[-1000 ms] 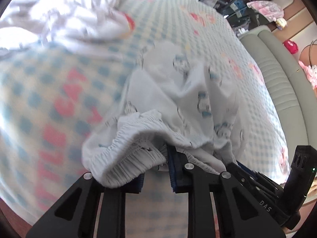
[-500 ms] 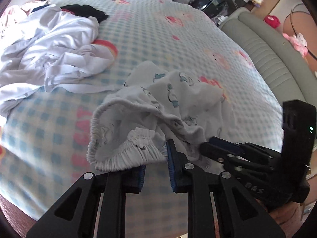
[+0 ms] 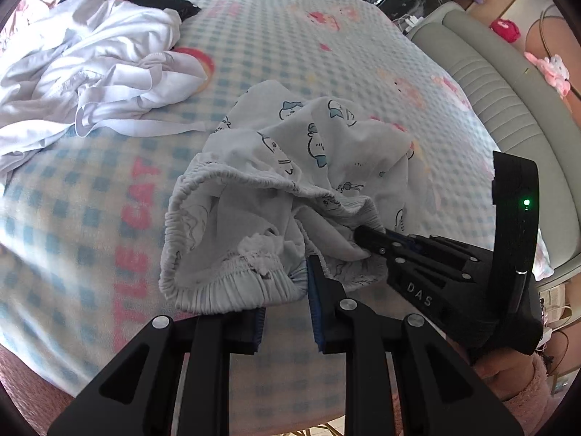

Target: Fold clothes

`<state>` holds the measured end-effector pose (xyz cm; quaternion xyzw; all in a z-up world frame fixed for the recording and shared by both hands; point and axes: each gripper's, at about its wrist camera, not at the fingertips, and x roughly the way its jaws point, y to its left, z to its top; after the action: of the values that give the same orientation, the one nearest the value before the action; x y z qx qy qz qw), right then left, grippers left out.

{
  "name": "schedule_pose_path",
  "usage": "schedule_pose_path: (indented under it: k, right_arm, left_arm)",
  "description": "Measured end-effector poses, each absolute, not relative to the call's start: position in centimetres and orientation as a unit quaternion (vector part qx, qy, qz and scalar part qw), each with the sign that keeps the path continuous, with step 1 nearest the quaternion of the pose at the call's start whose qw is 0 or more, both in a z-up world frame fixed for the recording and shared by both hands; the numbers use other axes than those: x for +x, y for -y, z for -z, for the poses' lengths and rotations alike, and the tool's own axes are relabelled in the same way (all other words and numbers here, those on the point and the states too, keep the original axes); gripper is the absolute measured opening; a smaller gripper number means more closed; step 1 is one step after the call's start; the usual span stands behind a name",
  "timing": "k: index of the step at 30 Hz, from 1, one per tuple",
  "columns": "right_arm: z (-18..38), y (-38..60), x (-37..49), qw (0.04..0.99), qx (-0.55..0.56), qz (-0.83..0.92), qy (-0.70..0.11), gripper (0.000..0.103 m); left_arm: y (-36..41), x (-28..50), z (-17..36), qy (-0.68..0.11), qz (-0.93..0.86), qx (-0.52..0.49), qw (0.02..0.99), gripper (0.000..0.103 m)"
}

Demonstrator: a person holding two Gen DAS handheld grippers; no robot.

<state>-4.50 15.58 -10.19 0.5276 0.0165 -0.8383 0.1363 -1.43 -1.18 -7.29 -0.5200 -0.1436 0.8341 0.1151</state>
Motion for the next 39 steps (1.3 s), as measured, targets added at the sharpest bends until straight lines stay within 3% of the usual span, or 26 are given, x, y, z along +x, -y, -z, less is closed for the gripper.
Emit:
schedule_pose_path:
  k: [18, 24, 33, 39]
  right_arm:
    - [4.0, -25.7, -1.6, 0.032, 0.442, 0.894, 0.068, 0.005]
    - [0.0, -27.2, -1.1, 0.033, 0.396, 0.913, 0.095, 0.005]
    - [7.9, -27.5, -1.4, 0.027, 0.51, 0.853, 0.11, 0.005]
    - [8.4, -28.2, -0.8, 0.034, 0.516, 0.846, 0.126, 0.006]
  left_arm:
    - [-3.7, -2.3, 4.4, 0.084, -0.849, -0.492, 0.172, 0.022]
    - [-2.9, -3.9, 0.9, 0.105, -0.869, -0.45, 0.177, 0.022]
    - [-1.0, -4.3, 5.6, 0.129, -0.829, -0.528, 0.134, 0.022]
    - [1.2, -4.0, 7.0, 0.14, -0.825, -0.536, 0.112, 0.022]
